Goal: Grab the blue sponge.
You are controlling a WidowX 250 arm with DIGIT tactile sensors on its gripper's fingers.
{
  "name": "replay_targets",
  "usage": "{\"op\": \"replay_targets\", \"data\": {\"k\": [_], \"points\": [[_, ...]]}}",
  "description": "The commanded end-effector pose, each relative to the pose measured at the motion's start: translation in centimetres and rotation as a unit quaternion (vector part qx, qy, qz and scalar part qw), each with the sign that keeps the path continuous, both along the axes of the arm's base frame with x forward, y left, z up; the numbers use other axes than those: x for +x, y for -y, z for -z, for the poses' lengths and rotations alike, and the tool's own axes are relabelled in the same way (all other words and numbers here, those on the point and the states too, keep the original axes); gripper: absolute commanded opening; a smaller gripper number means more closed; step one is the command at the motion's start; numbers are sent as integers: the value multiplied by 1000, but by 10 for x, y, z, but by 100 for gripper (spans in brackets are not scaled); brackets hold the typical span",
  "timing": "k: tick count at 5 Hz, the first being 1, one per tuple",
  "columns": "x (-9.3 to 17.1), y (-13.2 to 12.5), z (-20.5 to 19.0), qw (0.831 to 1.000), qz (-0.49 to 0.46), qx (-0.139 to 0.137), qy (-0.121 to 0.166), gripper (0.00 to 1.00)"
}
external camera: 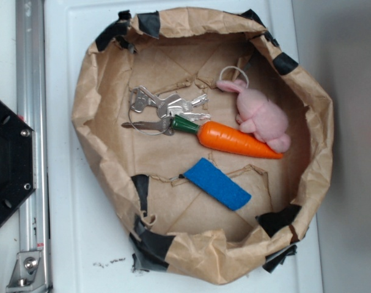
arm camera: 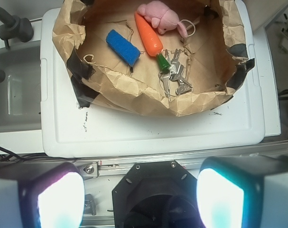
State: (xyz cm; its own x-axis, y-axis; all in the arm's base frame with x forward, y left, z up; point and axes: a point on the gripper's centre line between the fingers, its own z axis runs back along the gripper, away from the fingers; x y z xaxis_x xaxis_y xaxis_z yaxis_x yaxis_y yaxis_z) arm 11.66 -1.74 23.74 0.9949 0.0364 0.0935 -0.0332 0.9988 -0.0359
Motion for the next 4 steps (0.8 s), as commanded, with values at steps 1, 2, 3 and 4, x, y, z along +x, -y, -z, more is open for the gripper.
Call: {"op": "replay_targets", "data": {"k": [1,2,3,4], "points": [[0,0,0,1000,0,0,0,100],[50,-1,29,997,28,63,34,100],[100,4,49,993,50,94,44,100],[137,11,77,987,123,95,39,100]]}}
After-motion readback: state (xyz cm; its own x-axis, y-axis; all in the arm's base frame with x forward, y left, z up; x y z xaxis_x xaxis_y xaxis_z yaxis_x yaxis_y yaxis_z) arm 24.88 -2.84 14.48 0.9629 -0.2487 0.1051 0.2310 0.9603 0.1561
